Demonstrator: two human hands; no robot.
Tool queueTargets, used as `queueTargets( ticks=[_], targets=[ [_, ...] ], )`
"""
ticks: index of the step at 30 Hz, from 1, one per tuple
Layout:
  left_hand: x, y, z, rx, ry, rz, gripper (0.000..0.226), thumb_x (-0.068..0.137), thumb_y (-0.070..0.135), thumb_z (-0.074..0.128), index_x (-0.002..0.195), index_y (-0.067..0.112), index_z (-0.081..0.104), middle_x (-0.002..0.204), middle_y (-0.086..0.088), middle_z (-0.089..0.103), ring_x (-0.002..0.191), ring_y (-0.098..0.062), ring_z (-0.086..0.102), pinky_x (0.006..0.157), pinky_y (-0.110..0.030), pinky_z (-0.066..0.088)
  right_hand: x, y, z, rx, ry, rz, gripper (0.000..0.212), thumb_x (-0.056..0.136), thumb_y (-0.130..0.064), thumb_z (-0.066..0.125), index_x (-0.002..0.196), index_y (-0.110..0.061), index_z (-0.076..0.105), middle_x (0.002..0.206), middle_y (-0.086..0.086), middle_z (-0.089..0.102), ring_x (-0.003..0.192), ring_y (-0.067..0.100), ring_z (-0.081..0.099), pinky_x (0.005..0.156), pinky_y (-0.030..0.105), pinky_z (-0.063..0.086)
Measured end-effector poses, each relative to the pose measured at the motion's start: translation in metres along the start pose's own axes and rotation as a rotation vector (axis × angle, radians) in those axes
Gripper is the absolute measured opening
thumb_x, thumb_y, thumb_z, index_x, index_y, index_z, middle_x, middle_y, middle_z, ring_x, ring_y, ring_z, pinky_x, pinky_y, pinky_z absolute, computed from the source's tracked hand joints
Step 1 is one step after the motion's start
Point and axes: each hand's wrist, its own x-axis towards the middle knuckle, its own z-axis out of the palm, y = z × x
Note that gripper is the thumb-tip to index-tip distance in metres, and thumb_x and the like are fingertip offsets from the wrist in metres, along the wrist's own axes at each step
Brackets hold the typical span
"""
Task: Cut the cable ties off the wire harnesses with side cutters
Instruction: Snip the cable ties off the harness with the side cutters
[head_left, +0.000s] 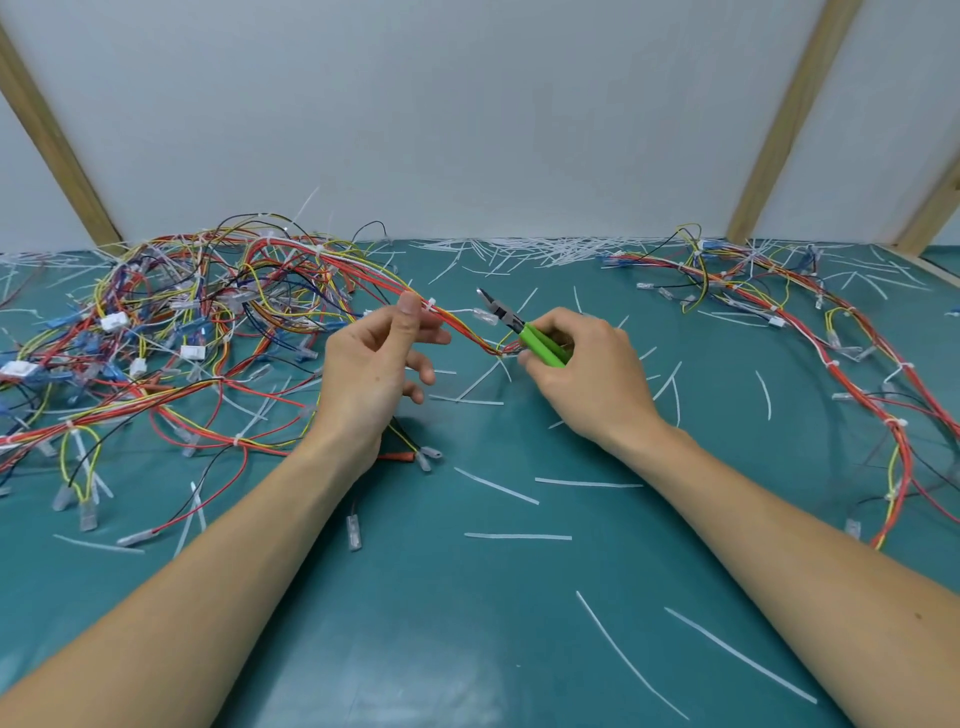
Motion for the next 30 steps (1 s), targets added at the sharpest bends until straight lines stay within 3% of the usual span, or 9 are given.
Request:
queueTargets(
  ticks=[5,10,15,20,23,26,28,30],
  targets=[
    [-0.005,-0.001,0.004,0.131,-0.09,0.134,0.036,0.094,0.052,0.052,0.089,0.021,0.069,0.083,-0.002,0.076,0.052,-0.015,0.063,0.041,-0.021,0.043,0.002,-0.002,-0.002,0.179,-0.045,0.028,0.01,0.088,-0.026,0.075,0.081,-0.031,0.07,0.078,-0.009,0.073,0.078,0.019,0.065,0.076,0.039,0.055],
    [-0.008,-0.004,0.008,0.29,-0.194,0.189,0.011,0.1,0.021,0.06,0.101,0.023,0.07,0.093,0.007,0.077,0.068,-0.015,0.072,0.048,-0.02,0.046,0.003,-0.004,-0.005,0.284,-0.086,0.05,0.017,0.087,-0.019,0.077,0.077,-0.032,0.069,0.074,-0.017,0.072,0.079,0.01,0.068,0.075,0.027,0.051],
    [-0.011,-0.006,0.009,0.346,-0.254,0.207,0.02,0.092,0.014,0.071,0.107,0.027,0.073,0.095,0.01,0.075,0.078,-0.015,0.072,0.061,-0.012,0.046,0.0,-0.007,-0.007,0.341,-0.135,0.03,0.012,0.087,-0.014,0.076,0.083,-0.025,0.072,0.081,-0.01,0.075,0.084,0.014,0.07,0.08,0.028,0.051],
    [-0.007,-0.009,0.008,0.415,-0.224,0.269,0.017,0.087,0.008,0.076,0.101,0.018,0.076,0.082,0.006,0.071,0.066,-0.007,0.063,0.061,-0.013,0.042,-0.003,-0.012,-0.004,0.427,-0.19,-0.008,0.016,0.089,-0.01,0.075,0.08,-0.022,0.07,0.066,-0.018,0.067,0.062,-0.001,0.058,0.062,0.013,0.04],
    [-0.005,-0.009,0.007,0.463,-0.187,0.328,0.02,0.085,0.008,0.077,0.097,0.024,0.074,0.092,-0.003,0.072,0.081,-0.015,0.069,0.073,-0.024,0.05,-0.006,-0.014,0.0,0.452,-0.198,-0.025,0.017,0.09,-0.009,0.074,0.08,-0.022,0.069,0.062,-0.021,0.064,0.056,-0.002,0.056,0.058,0.009,0.038],
    [-0.005,-0.007,0.006,0.581,-0.154,0.455,0.017,0.082,0.016,0.081,0.096,0.023,0.076,0.097,-0.002,0.07,0.085,-0.008,0.065,0.082,-0.018,0.048,-0.006,-0.015,0.001,0.466,-0.186,-0.024,0.016,0.09,-0.008,0.075,0.081,-0.021,0.07,0.064,-0.021,0.066,0.058,-0.003,0.058,0.059,0.008,0.038],
    [-0.006,-0.005,0.006,0.583,-0.151,0.471,0.014,0.081,0.023,0.082,0.094,0.024,0.076,0.091,0.009,0.071,0.082,-0.003,0.066,0.079,-0.017,0.048,-0.006,-0.015,0.0,0.468,-0.169,-0.019,0.015,0.089,-0.008,0.075,0.082,-0.021,0.071,0.069,-0.018,0.07,0.062,-0.002,0.061,0.063,0.009,0.041],
    [-0.008,-0.003,0.006,0.58,-0.138,0.394,0.012,0.083,0.031,0.08,0.085,0.038,0.071,0.08,0.021,0.071,0.076,0.001,0.068,0.074,-0.016,0.049,-0.006,-0.014,0.0,0.456,-0.153,-0.017,0.011,0.089,-0.01,0.076,0.085,-0.02,0.073,0.079,-0.011,0.075,0.073,0.004,0.068,0.072,0.018,0.05]
  ],
)
